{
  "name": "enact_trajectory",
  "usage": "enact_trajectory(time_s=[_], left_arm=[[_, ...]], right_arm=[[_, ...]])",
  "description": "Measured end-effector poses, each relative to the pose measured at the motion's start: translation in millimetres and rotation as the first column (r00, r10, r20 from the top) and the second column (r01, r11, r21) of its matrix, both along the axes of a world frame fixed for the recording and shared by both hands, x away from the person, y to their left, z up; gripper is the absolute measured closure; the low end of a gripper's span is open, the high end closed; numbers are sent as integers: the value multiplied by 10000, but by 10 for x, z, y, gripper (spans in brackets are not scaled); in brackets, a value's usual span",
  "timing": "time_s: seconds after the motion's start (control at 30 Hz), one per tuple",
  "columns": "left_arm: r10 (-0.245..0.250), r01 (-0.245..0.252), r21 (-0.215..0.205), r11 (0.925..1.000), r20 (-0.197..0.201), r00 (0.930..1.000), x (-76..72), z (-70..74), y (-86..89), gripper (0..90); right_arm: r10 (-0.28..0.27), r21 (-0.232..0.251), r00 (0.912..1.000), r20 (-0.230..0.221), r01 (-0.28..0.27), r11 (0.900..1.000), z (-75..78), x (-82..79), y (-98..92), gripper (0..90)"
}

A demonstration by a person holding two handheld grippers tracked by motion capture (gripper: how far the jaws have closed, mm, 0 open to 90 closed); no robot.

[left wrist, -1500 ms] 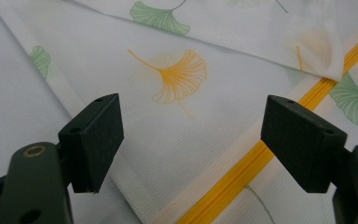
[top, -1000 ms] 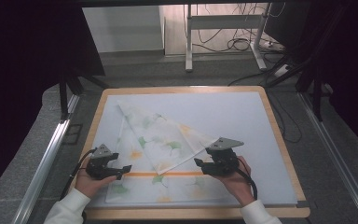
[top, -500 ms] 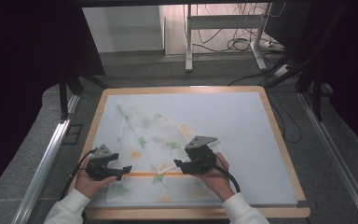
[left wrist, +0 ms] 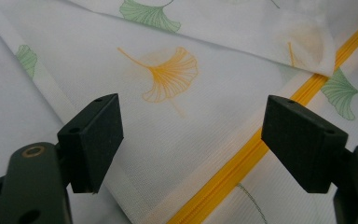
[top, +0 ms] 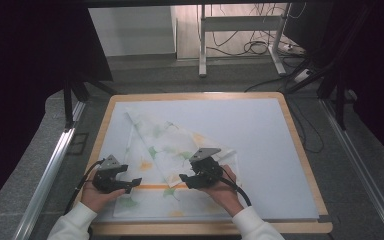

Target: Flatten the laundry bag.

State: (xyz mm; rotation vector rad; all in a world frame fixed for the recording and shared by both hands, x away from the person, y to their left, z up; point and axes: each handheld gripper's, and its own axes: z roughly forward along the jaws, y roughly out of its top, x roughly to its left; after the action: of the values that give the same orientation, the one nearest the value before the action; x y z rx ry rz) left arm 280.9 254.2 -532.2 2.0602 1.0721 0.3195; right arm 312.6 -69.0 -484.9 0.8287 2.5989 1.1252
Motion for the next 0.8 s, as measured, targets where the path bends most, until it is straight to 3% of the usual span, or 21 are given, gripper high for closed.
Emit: enact_trajectory(time_s=[0.33,0.8], left_arm=[[-36,36,48,10000,-13,10000,3,-6,-2,199],[-15,16,71,10000,-31,10000,9,-9,-6,199]], right_arm=[[434,-294,9989,-202,-439,9986,-93,-11,244,392],[456,-641,9981,-426,-482,9968,-216,31,441,389]])
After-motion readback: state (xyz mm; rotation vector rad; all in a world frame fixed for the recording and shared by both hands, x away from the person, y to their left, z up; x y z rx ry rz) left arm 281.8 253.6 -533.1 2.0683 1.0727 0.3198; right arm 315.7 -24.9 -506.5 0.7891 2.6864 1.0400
